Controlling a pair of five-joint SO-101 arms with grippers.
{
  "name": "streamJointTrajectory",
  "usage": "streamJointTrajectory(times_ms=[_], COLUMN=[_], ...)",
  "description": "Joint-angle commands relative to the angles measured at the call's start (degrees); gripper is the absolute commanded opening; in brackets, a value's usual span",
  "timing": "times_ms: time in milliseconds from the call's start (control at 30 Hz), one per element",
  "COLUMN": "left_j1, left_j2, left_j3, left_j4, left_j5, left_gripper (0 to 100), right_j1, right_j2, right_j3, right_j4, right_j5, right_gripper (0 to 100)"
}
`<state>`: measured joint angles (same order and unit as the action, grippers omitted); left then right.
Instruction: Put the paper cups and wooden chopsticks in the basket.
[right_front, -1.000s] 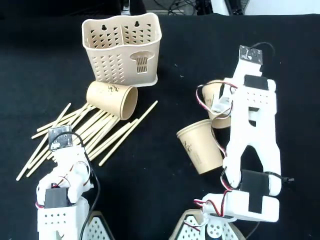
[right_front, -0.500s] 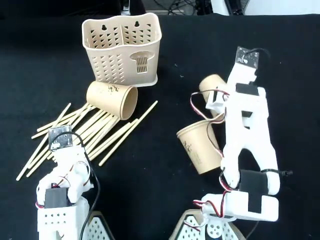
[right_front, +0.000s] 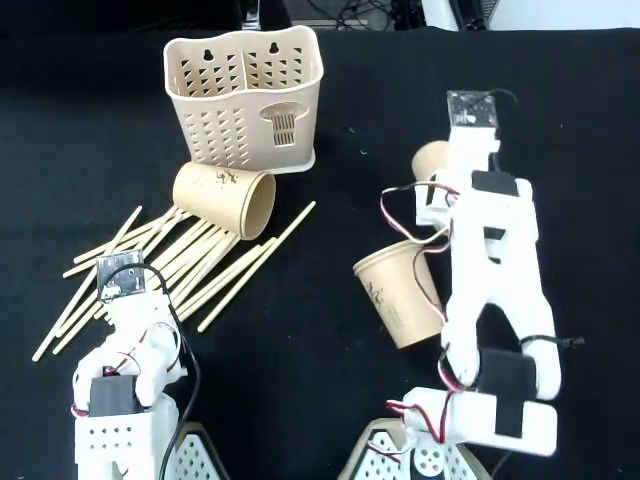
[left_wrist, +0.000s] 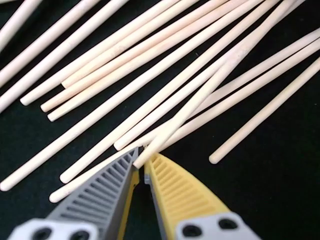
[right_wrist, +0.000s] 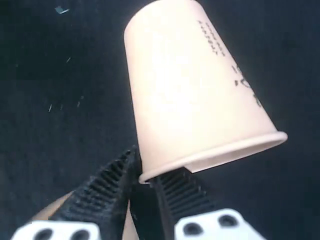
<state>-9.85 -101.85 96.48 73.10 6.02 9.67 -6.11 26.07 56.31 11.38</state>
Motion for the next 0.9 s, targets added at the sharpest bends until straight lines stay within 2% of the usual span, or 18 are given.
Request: streamJointTrajectory(times_ms=[0,200,400,633,767,867], left_j1=[0.7,0.7,0.6,0.6,0.5,0.6], left_j2=[-0.4,-0.4,-0.4,-0.4,-0.4,-0.4], left_j3=[0.9,0.9,0.9,0.9,0.9,0.9], left_j4=[-1.2,-1.2,-1.2,-1.2,-1.2,-1.2], left_j5=[0.4,0.4,0.4,0.4,0.4,0.4], left_gripper=[3,3,3,3,3,3], right_j1=[-0.3,0.3,7.8,16.1,18.7,21.5], right_j2=[-6.3,-8.4,1.8,16.9,18.0,17.1], right_j3=[-6.3,-24.9,-44.0,-56.2,-57.5,-57.5], right_j4=[8.0,28.5,42.5,44.7,44.8,44.8], right_j5=[9.8,26.8,39.7,49.0,56.2,58.2], right_gripper=[1.2,1.2,1.2,1.2,1.2,1.2])
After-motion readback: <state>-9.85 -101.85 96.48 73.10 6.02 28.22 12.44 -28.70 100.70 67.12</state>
